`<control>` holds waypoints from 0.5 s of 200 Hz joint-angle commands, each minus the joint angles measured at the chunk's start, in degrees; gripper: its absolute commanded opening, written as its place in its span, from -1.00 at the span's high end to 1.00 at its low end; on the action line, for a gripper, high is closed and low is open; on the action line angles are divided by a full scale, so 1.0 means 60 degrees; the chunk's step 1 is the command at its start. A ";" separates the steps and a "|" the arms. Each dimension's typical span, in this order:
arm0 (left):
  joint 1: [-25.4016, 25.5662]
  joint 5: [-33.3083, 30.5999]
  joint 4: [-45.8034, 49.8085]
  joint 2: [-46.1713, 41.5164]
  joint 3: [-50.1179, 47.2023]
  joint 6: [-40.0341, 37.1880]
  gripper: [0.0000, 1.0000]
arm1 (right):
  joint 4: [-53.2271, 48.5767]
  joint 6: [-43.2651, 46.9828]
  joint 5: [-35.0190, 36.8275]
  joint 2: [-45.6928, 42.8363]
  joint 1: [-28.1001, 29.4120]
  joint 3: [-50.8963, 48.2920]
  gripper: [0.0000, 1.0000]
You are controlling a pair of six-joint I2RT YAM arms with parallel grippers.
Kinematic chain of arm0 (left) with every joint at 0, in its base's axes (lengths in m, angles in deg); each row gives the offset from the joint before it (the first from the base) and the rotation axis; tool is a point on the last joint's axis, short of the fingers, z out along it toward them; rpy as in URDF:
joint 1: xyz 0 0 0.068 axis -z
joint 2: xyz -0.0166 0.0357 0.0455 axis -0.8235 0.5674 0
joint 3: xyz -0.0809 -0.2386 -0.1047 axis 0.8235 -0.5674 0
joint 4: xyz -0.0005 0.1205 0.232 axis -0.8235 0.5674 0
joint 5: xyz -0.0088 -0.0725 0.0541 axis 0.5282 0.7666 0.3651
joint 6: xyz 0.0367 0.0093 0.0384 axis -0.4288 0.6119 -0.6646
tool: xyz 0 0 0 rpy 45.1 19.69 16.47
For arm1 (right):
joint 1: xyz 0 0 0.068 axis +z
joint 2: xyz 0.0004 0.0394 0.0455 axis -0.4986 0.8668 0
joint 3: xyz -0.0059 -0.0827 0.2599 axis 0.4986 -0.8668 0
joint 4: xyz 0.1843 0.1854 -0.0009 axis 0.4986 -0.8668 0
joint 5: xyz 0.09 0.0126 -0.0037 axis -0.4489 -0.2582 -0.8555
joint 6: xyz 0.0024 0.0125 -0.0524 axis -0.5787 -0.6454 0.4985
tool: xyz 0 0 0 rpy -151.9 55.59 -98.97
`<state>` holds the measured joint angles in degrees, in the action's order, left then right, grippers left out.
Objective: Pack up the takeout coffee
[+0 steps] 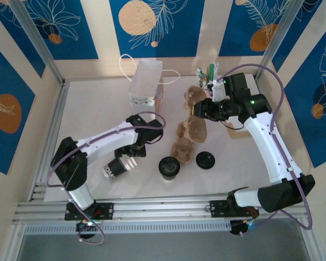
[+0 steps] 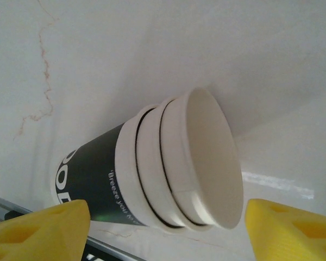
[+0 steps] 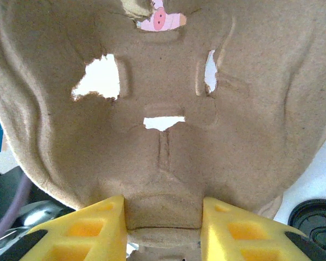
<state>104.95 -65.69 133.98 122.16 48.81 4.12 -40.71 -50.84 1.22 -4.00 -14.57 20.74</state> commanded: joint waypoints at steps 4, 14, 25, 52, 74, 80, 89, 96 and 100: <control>-0.0079 0.0073 0.0471 0.0474 0.0221 0.0263 -0.43 | -0.0123 0.0008 -0.0308 -0.0188 0.0047 0.0072 0.28; -0.0079 0.0094 0.0520 0.0614 0.0205 0.0357 -0.39 | -0.0104 0.0015 -0.0308 -0.0213 0.0031 0.0029 0.28; -0.0097 0.0098 0.0526 0.0664 0.0149 0.0416 -0.31 | -0.0089 0.0042 -0.0322 -0.0240 0.0030 -0.0012 0.28; -0.0097 0.0129 0.0512 0.0690 0.0017 0.0566 -0.10 | -0.0046 0.0082 -0.0373 -0.0267 -0.0031 -0.0113 0.28; -0.0115 0.0203 0.0507 0.0723 -0.0136 0.0622 0.07 | -0.0002 0.0110 -0.0461 -0.0316 -0.0101 -0.0246 0.28; -0.0134 0.0201 0.0504 0.0730 -0.0180 0.0647 0.11 | 0.0015 0.0116 -0.0481 -0.0349 -0.0129 -0.0286 0.28; -0.0123 0.0224 0.0473 0.0744 -0.0242 0.0666 0.13 | 0.0044 0.0107 -0.0496 -0.0381 -0.0152 -0.0362 0.28; -0.0130 0.0229 0.0430 0.0763 -0.0293 0.0666 0.16 | 0.0046 0.0128 -0.0537 -0.0403 -0.0191 -0.0406 0.28; -0.0137 0.0246 0.0419 0.0772 -0.0316 0.0675 0.18 | 0.0046 0.0125 -0.0555 -0.0417 -0.0204 -0.0418 0.27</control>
<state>104.66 -65.03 134.37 125.97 48.09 6.98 -40.49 -50.69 0.24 -4.85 -15.08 19.50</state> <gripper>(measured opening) 0.430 0.364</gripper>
